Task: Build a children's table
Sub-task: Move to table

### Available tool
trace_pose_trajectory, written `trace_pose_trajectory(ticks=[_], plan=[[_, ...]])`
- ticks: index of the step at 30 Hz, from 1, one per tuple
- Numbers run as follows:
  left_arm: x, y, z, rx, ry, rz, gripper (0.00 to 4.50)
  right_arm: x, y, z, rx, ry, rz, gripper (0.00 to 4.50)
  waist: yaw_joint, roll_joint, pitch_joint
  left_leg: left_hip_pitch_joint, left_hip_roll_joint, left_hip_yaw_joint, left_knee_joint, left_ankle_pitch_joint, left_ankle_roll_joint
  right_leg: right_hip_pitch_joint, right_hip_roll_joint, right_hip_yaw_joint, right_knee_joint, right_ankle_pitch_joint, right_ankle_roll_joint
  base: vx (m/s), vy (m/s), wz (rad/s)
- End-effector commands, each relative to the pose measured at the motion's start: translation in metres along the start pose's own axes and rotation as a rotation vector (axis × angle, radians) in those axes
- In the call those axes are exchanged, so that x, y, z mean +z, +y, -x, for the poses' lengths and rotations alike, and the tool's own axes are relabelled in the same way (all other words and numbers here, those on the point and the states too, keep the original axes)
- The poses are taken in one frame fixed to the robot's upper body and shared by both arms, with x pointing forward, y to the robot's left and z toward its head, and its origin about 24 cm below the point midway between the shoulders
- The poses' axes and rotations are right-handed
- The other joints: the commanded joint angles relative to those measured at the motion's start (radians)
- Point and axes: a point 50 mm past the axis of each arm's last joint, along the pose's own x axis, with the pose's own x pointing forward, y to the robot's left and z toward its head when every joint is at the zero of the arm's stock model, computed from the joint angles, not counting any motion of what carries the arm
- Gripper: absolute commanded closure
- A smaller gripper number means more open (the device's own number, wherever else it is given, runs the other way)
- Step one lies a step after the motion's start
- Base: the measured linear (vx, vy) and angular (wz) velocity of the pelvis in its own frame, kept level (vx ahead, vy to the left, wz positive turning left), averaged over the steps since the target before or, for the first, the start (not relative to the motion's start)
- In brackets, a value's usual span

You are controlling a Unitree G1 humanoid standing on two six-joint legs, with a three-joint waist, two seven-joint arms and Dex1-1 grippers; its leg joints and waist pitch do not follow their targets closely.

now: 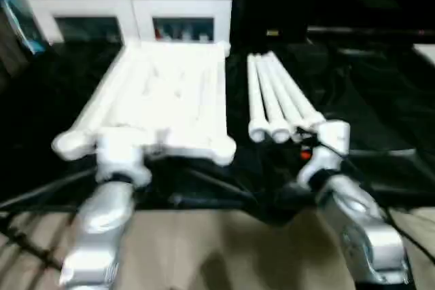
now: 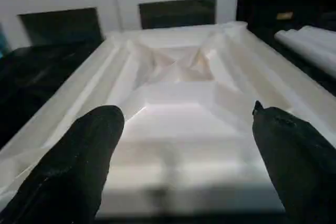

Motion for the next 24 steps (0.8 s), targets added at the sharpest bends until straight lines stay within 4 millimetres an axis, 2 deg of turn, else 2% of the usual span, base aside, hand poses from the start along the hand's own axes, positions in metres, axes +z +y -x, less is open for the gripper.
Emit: trace_pose_trajectory(ticks=[1,2,3,4,5,6,7,8,9,10,11,12,13,14,15,16,17,18,19,20,21,22,23,24], plan=[[0.006,-0.009,-0.003,-0.032,-0.026,0.004,0.04,0.001,-0.006,0.0,-0.002,0.006,0.038,0.0,-0.025,0.003,-0.029,0.077,0.131,-0.092,-0.165,-0.398,0.266,-0.072,-0.048,0.009,-0.04,0.049,0.034,0.126,0.015,-0.02],[0.007,-0.009,-0.003,-0.03,-0.029,0.001,0.04,0.001,-0.006,0.0,0.009,0.005,0.045,0.0,-0.027,-0.012,-0.035,0.07,0.109,-0.073,-0.155,-0.391,0.257,-0.056,-0.064,0.022,-0.08,0.063,0.023,0.099,-0.028,-0.01],[0.008,-0.008,-0.003,-0.028,-0.031,0.002,0.04,0.001,-0.005,-0.002,0.023,0.008,0.056,0.0,-0.008,-0.066,-0.045,-0.005,0.026,0.002,-0.096,-0.362,0.21,0.04,-0.116,0.091,-0.183,-0.052,-0.001,0.102,-0.08,0.07],[0.008,-0.007,-0.003,-0.026,-0.033,0.003,0.04,0.001,-0.004,-0.003,0.031,0.01,0.063,0.0,0.032,-0.073,-0.042,-0.052,-0.005,0.018,0.051,-0.193,0.153,0.108,-0.233,0.191,-0.263,-0.457,-0.102,0.102,-0.08,0.07],[0.009,-0.006,-0.003,-0.024,-0.036,0.005,0.04,0.001,-0.002,-0.005,0.044,0.008,0.079,0.0,0.048,-0.065,-0.057,-0.14,0.024,-0.016,0.115,-0.049,0.137,0.151,-0.3,0.11,-0.248,-0.446,-0.037,0.139,-0.063,0.18],[0.01,-0.006,-0.004,-0.024,-0.039,0.001,0.04,0.001,0.0,-0.006,0.051,0.008,0.09,0.0,0.044,-0.076,-0.046,-0.147,0.03,-0.013,0.116,-0.032,0.117,0.134,-0.295,0.077,-0.259,-0.445,-0.017,0.137,-0.014,0.35],[0.011,-0.006,-0.004,-0.024,-0.041,-0.004,0.04,0.001,0.001,-0.008,0.051,0.006,0.093,0.0,0.044,-0.061,-0.04,-0.144,0.038,0.0,0.094,0.032,0.111,0.127,-0.27,0.009,-0.277,-0.421,-0.072,0.137,-0.014,0.35],[0.011,-0.006,-0.004,-0.024,-0.041,-0.004,0.04,0.001,0.001,-0.008,0.051,0.006,0.093,0.0,0.048,-0.05,-0.045,-0.137,0.045,0.007,0.07,0.079,0.119,0.129,-0.252,-0.027,-0.284,-0.418,-0.105,0.145,0.024,0.5],[0.011,-0.006,-0.005,-0.024,-0.042,-0.004,0.04,0.002,0.0,-0.009,0.042,0.003,0.088,0.0,0.046,-0.018,-0.033,-0.127,0.064,0.015,0.01,0.114,0.151,0.157,-0.219,-0.092,-0.298,-0.442,-0.128,0.177,0.082,0.43],[0.011,-0.006,-0.006,-0.027,-0.04,-0.007,0.04,0.0,-0.002,-0.01,0.012,0.005,0.053,0.0,0.014,0.02,-0.032,-0.013,0.111,-0.021,-0.096,-0.021,0.098,0.094,-0.06,-0.107,-0.205,-0.339,-0.101,0.177,0.082,0.43],[0.011,-0.007,-0.006,-0.031,-0.04,-0.011,0.04,-0.001,-0.003,-0.01,0.003,0.009,0.048,0.0,0.005,0.06,-0.046,0.072,0.173,-0.091,-0.139,-0.361,0.102,0.002,-0.012,-0.065,-0.051,-0.205,-0.074,0.184,0.099,0.25],[0.011,-0.008,-0.006,-0.043,-0.038,-0.022,0.04,-0.002,-0.004,-0.011,-0.008,0.015,0.045,0.0,-0.015,0.032,-0.07,0.111,0.209,-0.13,-0.14,-0.326,0.154,-0.033,-0.024,-0.043,-0.02,-0.142,-0.038,0.204,0.063,0.16],[0.01,-0.009,-0.006,-0.05,-0.037,-0.027,0.04,-0.002,-0.004,-0.011,-0.009,0.015,0.048,0.0,0.007,0.045,-0.065,0.105,0.183,-0.122,-0.105,-0.205,0.209,-0.079,-0.023,-0.025,0.016,-0.088,0.023,0.204,0.063,0.16],[0.01,-0.01,-0.006,-0.059,-0.038,-0.029,0.04,-0.002,-0.004,-0.011,-0.006,0.012,0.048,0.0,0.011,0.042,-0.053,0.076,0.166,-0.087,-0.117,-0.157,0.229,-0.093,-0.024,-0.022,0.035,-0.022,0.057,0.198,0.046,0.13],[0.01,-0.013,-0.006,-0.08,-0.035,-0.027,0.04,-0.002,-0.004,-0.01,-0.011,0.009,0.054,0.0,0.011,0.029,-0.049,0.071,0.155,-0.055,-0.128,-0.124,0.253,-0.113,-0.025,-0.024,0.034,0.065,0.063,0.177,0.039,0.07],[0.01,-0.013,-0.006,-0.081,-0.035,-0.027,0.04,-0.002,-0.004,-0.01,-0.011,0.009,0.053,0.0,0.007,0.015,-0.046,0.066,0.156,-0.044,-0.136,-0.119,0.27,-0.115,-0.033,-0.018,0.021,0.109,0.054,0.177,0.039,0.07],[0.01,-0.015,-0.006,-0.105,-0.032,-0.035,0.04,-0.004,-0.004,-0.008,-0.011,0.012,0.053,0.0,0.013,-0.004,-0.028,0.032,0.122,0.005,-0.158,-0.194,0.256,-0.089,-0.05,-0.005,-0.044,0.165,0.012,0.174,-0.007,-0.06],[0.01,-0.017,-0.007,-0.117,-0.031,-0.038,0.04,-0.005,-0.004,-0.008,-0.014,0.013,0.059,0.0,0.026,-0.058,-0.036,0.019,0.058,0.044,-0.12,-0.345,0.192,-0.031,-0.089,0.064,-0.141,0.031,-0.012,0.156,-0.071,0.0],[0.01,-0.018,-0.007,-0.128,-0.032,-0.04,0.04,-0.005,-0.004,-0.007,-0.016,0.014,0.063,0.0,0.053,-0.064,-0.023,0.027,0.011,0.071,-0.048,-0.358,0.15,-0.022,-0.137,0.123,-0.218,-0.307,-0.041,0.156,-0.071,0.0],[0.011,-0.019,-0.007,-0.142,-0.034,-0.039,0.04,-0.005,-0.005,-0.006,-0.018,0.013,0.065,0.0,0.071,-0.07,-0.041,0.01,-0.021,0.048,0.07,-0.187,0.124,0.037,-0.2,0.205,-0.267,-0.709,-0.112,0.184,-0.101,0.18],[0.011,-0.021,-0.008,-0.159,-0.035,-0.037,0.04,-0.005,-0.005,-0.005,-0.02,0.013,0.063,0.0,0.079,-0.068,-0.042,-0.024,-0.01,0.026,0.083,-0.123,0.103,0.071,-0.217,0.217,-0.259,-0.727,-0.152,0.215,-0.055,0.14],[0.012,-0.025,-0.008,-0.196,-0.04,-0.034,0.04,-0.004,-0.005,-0.003,-0.017,0.013,0.06,0.0,0.09,-0.064,-0.049,-0.062,-0.019,0.004,0.088,-0.041,0.065,0.1,-0.178,0.215,-0.226,-0.575,-0.194,0.215,-0.055,0.14],[0.012,-0.026,-0.008,-0.206,-0.042,-0.034,0.04,-0.004,-0.005,-0.003,-0.017,0.013,0.059,0.0,0.09,-0.055,-0.042,-0.074,-0.013,-0.006,0.093,-0.015,0.048,0.099,-0.163,0.21,-0.224,-0.407,-0.283,0.19,-0.018,0.16],[0.013,-0.031,-0.006,-0.262,-0.05,-0.012,0.04,-0.003,-0.005,-0.001,0.004,0.019,0.078,0.0,0.094,-0.042,-0.037,-0.075,-0.009,-0.009,0.088,0.005,0.043,0.096,-0.158,0.203,-0.226,-0.34,-0.322,0.165,0.004,0.27]])
